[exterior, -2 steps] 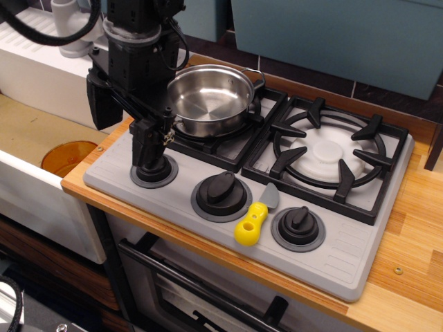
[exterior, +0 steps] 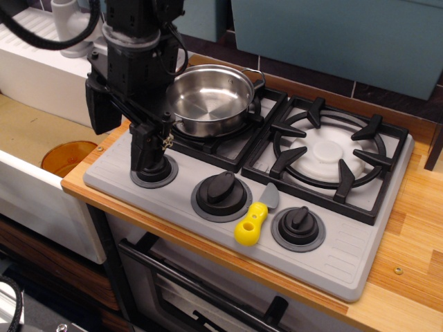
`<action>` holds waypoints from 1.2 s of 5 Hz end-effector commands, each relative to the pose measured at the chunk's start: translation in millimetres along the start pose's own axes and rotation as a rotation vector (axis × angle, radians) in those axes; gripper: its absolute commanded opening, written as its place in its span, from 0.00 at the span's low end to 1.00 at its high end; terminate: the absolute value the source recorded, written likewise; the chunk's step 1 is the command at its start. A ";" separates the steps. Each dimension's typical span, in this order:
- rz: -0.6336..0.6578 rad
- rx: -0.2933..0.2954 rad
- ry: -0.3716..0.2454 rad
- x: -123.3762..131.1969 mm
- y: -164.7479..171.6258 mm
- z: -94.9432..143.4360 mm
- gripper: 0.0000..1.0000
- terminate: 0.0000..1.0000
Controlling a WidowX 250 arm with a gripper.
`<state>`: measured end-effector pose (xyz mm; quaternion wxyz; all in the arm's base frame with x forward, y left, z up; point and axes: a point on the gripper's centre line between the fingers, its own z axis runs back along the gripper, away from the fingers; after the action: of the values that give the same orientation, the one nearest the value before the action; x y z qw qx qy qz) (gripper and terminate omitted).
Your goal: End effector reaching pot or pan
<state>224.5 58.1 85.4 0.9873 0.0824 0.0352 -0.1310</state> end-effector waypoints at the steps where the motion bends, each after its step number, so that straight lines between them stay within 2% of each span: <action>1: 0.017 0.008 -0.013 5.0 -14.8 13.4 1.00 0.00; 2: 0.034 -0.006 0.004 8.8 -22.5 23.8 1.00 0.00; 3: 0.046 -0.035 0.008 28.2 -25.6 30.2 1.00 0.00; 4: 0.044 -0.032 0.000 47.0 -23.0 31.8 1.00 0.00; 6: 0.011 -0.023 -0.063 69.2 -9.7 14.2 1.00 0.00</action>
<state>280.1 26.7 78.6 0.9890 0.0613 0.0313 -0.1311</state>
